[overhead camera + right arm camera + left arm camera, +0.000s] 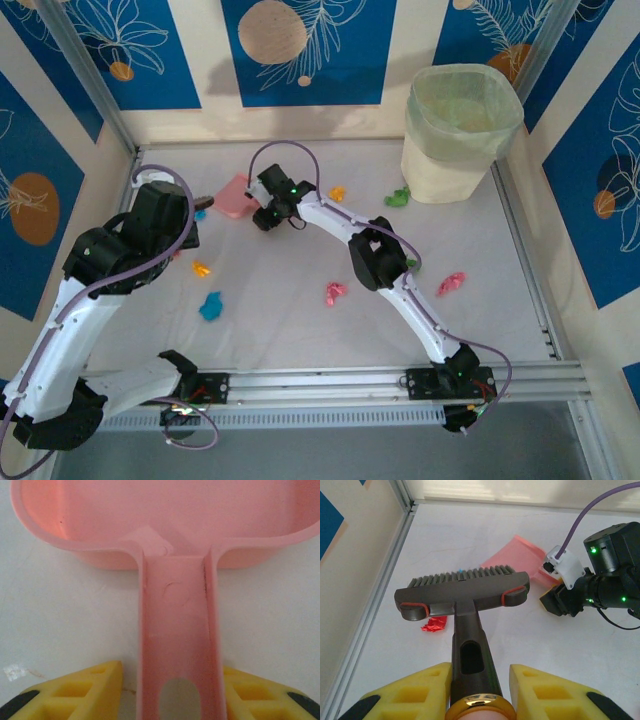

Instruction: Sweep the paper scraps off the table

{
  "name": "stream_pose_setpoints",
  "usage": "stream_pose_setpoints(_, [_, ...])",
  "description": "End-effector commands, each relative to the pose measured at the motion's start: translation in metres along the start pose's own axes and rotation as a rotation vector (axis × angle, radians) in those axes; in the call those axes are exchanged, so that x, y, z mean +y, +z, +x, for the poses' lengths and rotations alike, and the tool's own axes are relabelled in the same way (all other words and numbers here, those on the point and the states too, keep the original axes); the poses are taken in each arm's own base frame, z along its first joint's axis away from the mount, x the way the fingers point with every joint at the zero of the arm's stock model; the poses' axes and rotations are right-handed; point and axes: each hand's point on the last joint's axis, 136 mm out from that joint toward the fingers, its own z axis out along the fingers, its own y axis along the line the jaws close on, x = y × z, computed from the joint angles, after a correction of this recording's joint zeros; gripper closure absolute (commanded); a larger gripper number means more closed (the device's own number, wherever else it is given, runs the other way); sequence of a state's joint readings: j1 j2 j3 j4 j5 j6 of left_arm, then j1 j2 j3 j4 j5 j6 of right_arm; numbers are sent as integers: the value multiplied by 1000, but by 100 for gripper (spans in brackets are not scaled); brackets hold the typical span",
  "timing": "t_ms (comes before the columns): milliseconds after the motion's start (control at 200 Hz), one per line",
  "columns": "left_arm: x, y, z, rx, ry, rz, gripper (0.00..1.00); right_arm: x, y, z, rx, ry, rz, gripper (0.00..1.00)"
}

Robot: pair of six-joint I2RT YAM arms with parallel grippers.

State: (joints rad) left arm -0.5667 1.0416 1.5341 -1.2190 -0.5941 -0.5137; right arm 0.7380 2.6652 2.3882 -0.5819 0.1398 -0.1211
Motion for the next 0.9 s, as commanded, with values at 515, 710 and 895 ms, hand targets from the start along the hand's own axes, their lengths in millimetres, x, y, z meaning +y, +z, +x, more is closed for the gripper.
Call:
stream_pose_setpoints(515, [2, -4, -9, -50, -14, 14, 100, 6, -12, -17, -30, -14, -8, 78])
stream_pose_setpoints(710, [0, -7, -13, -67, -20, 33, 100, 4, -39, -32, -52, -10, -1, 92])
stream_pose_setpoints(895, [-16, -16, -30, -95, -82, 124, 100, 9, -87, -39, -43, 21, 2, 100])
